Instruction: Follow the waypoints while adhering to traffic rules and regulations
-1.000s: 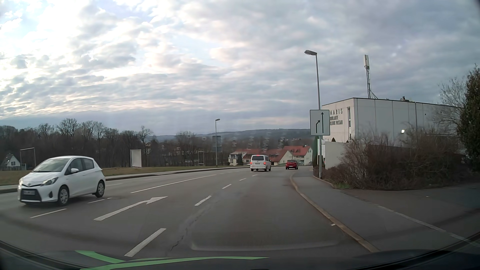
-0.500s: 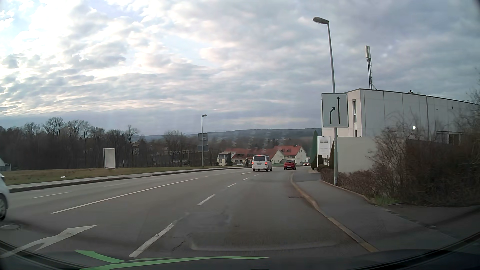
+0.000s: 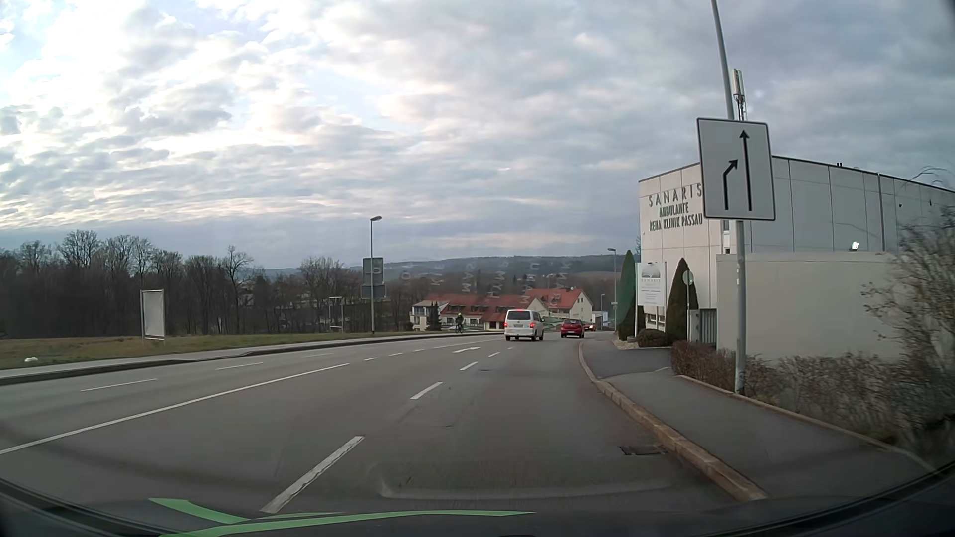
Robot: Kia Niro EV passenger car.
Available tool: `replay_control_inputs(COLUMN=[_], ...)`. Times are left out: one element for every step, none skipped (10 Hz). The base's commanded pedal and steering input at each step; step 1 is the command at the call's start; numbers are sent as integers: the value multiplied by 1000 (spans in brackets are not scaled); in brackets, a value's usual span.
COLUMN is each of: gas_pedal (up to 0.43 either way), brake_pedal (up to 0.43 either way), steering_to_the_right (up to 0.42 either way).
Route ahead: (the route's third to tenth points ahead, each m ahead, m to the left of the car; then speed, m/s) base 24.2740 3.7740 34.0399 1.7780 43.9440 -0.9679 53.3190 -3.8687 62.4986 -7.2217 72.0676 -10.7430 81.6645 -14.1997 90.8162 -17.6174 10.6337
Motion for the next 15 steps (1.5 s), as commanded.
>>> replay_control_inputs(gas_pedal=[0, 0, 0, 0, 0, 0, 0, 0, 0, 0, 0, 0, 0, 0, 0], brake_pedal=[0, 0, 0, 0, 0, 0, 0, 0, 0, 0, 0, 0, 0, 0, 0], steering_to_the_right=[31, 31, 30, 30, 29, 30, 30, 29, 29, 29, 30, 31, 31, 31, 31])
